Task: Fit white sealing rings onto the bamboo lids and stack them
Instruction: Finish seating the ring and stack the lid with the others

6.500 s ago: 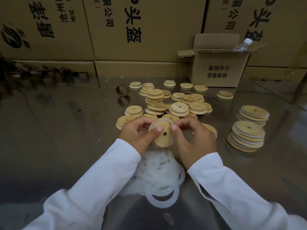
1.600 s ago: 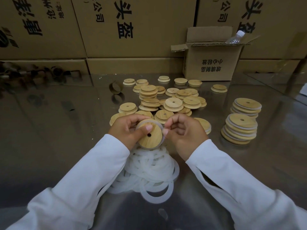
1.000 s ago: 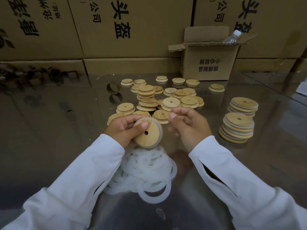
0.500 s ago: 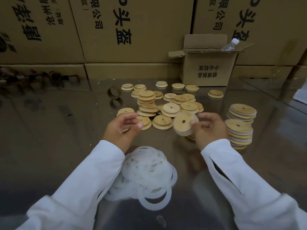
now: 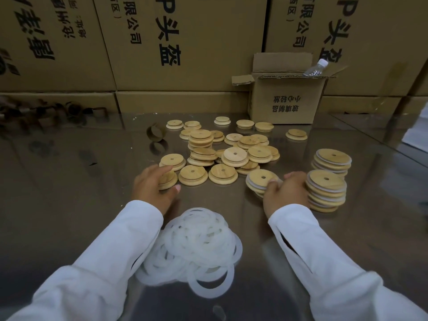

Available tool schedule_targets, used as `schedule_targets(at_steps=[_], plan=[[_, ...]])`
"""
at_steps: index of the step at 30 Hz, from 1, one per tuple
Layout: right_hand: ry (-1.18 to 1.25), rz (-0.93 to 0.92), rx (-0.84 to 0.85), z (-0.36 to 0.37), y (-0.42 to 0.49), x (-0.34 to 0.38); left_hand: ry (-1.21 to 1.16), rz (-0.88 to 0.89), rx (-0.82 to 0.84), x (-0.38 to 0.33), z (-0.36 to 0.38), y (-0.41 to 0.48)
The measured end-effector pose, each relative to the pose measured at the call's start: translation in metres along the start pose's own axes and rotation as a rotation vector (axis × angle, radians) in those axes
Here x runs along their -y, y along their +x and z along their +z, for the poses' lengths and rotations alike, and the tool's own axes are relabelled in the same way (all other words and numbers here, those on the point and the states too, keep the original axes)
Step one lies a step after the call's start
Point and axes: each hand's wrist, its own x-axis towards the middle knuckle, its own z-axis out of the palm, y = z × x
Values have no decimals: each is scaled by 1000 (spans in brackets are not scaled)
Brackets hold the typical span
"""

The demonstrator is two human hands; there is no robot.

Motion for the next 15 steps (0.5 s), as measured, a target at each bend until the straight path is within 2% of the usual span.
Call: schedule_targets(at_steps=[3,6,11,15], plan=[[-60,-78,-32,1,0,-1,103,14,50,3,-1,4],[-44,-237,-38,0,-4,-1,207,74,97,8,-2,6],[-67,-504,120,5,-20,2,306,-17,58,7,-10,12],[-60,-530,166,7,-21,2,266,-67,66,6,-10,10]])
